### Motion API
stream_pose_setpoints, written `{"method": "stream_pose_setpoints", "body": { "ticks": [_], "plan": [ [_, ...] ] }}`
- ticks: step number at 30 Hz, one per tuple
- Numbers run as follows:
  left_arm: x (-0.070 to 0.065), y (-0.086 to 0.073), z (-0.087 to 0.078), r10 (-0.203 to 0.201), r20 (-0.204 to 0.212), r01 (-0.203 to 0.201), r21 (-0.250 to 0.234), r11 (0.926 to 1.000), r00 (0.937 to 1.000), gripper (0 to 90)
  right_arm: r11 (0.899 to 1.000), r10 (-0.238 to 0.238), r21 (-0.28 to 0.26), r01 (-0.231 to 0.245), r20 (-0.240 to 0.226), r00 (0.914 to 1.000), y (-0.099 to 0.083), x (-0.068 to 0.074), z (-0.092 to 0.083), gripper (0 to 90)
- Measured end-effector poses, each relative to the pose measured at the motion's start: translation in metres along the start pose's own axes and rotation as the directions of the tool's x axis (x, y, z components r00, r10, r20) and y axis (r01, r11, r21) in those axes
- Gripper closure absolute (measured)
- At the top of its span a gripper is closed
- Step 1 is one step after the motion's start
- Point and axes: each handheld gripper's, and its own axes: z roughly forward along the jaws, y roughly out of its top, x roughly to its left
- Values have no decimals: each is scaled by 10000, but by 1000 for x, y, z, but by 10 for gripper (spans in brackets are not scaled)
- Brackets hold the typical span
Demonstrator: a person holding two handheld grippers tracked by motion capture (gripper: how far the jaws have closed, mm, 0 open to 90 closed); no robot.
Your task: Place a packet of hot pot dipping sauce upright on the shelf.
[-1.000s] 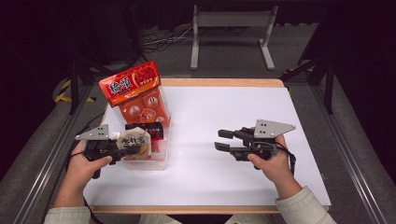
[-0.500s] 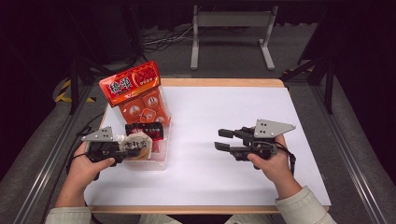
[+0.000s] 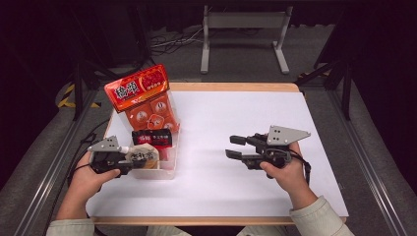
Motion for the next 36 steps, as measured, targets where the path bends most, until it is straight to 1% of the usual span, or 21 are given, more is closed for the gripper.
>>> {"method": "stream_pose_setpoints", "body": {
  "ticks": [4, 7, 8, 10, 11, 12, 15, 16, 17, 20, 21, 22, 25, 26, 27, 28, 30, 33, 34, 35, 36],
  "plan": [
    [1, -3, -2, -176, 63, 177, -136, 9998, 9998, 678, 10000, 9, 5, -9, 13, 10000, 0, 0, 1, 517],
    [2, -3, -4, -306, 140, 310, -351, 9989, 9994, 641, 10000, 18, -5, -18, 8, 10000, 0, 0, 1, 512],
    [1, -3, -4, -417, 140, 424, -495, 9979, 9990, 608, 10000, 11, -5, -11, 22, 10000, 0, 0, 1, 511],
    [0, -2, -5, -433, 42, 435, -902, 9950, 9991, 510, 10000, 19, -24, -19, 25, 10000, 0, 0, 1, 506],
    [0, 0, -6, -408, -106, 393, -1159, 9925, 9991, 456, 10000, 14, -30, -14, 34, 10000, 0, 0, 1, 505],
    [-1, 2, -6, -416, -226, 384, -1267, 9912, 9989, 379, 10000, 25, -21, -25, 31, 10000, -1, -1, 1, 504],
    [-2, 6, -8, -537, -480, 446, -1734, 9838, 9974, 246, 10000, 18, 2, -18, 29, 10000, -1, -1, 1, 501],
    [-4, 8, -10, -596, -573, 478, -1895, 9807, 9966, 218, 10000, 13, 12, -13, 37, 10000, -1, -1, 1, 501],
    [-4, 9, -10, -518, -665, 376, -1993, 9792, 9964, 194, 10000, 18, -1, -18, 35, 10000, -1, -1, 1, 499],
    [-7, 15, -12, -469, -863, 245, -2450, 9692, 9952, 141, 10000, 16, -27, -16, 55, 10000, -1, -1, 1, 489],
    [-8, 18, -13, -356, -1045, 80, -2537, 9673, 9939, 124, 10000, 7, -20, -6, 82, 10000, -1, -1, 1, 485],
    [-10, 20, -13, -362, -1168, 33, -2703, 9628, 9925, 104, 10000, -1, -4, 1, 122, 9999, -1, -2, 1, 482],
    [-15, 29, -17, -463, -1462, -40, -3264, 9452, 9882, 73, 10000, -37, 6, 37, 280, 9996, -1, -3, -2, 461],
    [-16, 31, -19, -475, -1539, -66, -3332, 9428, 9870, 63, 10000, -58, 9, 58, 333, 9994, -1, -3, -3, 456],
    [-18, 32, -20, -552, -1649, -35, -3364, 9417, 9848, 60, 10000, -67, -7, 67, 405, 9992, -1, -3, -4, 450],
    [-19, 33, -21, -526, -1816, -103, -3293, 9442, 9820, 60, 10000, -81, -30, 82, 450, 9990, 0, -3, -4, 445],
    [-22, 34, -24, -611, -2190, -139, -3258, 9454, 9738, 57, 9999, -154, 1, 154, 606, 9980, 1, -4, -6, 436],
    [-23, 31, -29, -896, -2391, 64, -3282, 9446, 9668, 55, 9997, -247, 60, 242, 971, 9950, 0, -5, -11, 417],
    [-23, 30, -31, -951, -2398, 86, -3387, 9409, 9662, 55, 9990, -412, 219, 387, 1276, 9910, -1, -6, -12, 406],
    [-24, 29, -33, -999, -2398, 126, -3410, 9400, 9657, 54, 9971, -650, 495, 574, 1684, 9836, -1, -6, -14, 396],
    [-24, 26, -35, -1064, -2435, 160, -3466, 9379, 9641, 50, 9963, -738, 581, 640, 1852, 9799, -2, -6, -16, 393]
  ]
}}
